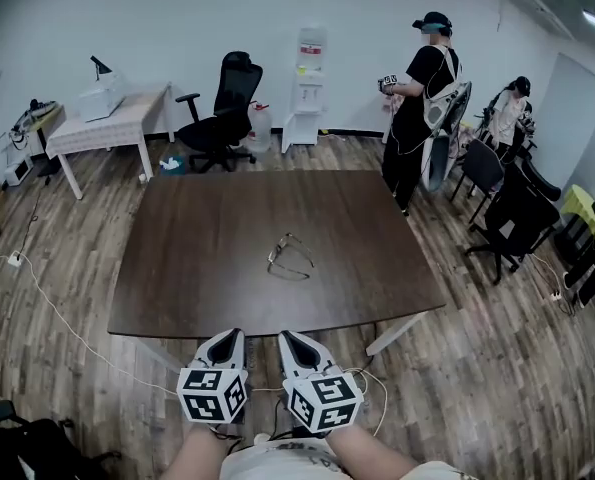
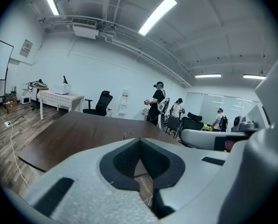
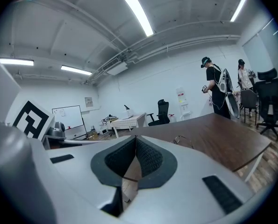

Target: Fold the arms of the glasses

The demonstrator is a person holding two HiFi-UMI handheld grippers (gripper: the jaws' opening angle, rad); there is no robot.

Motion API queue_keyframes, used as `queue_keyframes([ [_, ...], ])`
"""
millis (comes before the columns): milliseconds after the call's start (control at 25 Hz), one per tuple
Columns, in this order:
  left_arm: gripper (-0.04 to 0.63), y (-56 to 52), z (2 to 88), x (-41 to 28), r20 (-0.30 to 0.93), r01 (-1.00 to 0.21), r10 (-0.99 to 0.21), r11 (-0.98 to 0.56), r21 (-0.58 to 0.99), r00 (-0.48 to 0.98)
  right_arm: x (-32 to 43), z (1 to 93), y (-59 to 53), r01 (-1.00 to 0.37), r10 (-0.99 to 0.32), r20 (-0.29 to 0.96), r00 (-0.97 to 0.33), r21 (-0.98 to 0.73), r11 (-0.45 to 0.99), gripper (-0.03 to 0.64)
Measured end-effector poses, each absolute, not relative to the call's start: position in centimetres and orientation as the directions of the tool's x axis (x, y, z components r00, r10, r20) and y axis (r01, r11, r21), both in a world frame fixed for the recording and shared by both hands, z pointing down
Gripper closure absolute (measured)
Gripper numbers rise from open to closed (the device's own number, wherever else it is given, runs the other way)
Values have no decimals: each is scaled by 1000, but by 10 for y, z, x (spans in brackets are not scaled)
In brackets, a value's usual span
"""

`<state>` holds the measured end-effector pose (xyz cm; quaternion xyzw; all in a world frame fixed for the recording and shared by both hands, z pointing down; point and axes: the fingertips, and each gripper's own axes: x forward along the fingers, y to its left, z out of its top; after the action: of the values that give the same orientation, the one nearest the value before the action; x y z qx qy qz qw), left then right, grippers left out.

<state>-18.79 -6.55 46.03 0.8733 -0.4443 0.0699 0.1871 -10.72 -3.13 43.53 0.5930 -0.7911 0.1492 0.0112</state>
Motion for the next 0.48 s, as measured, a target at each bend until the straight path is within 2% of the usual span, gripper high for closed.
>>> queue_keyframes([
  [480, 581, -131, 460, -155, 325, -813, -746, -544, 209, 582, -61, 436, -103, -941, -944, 187, -273, -258, 221, 601],
])
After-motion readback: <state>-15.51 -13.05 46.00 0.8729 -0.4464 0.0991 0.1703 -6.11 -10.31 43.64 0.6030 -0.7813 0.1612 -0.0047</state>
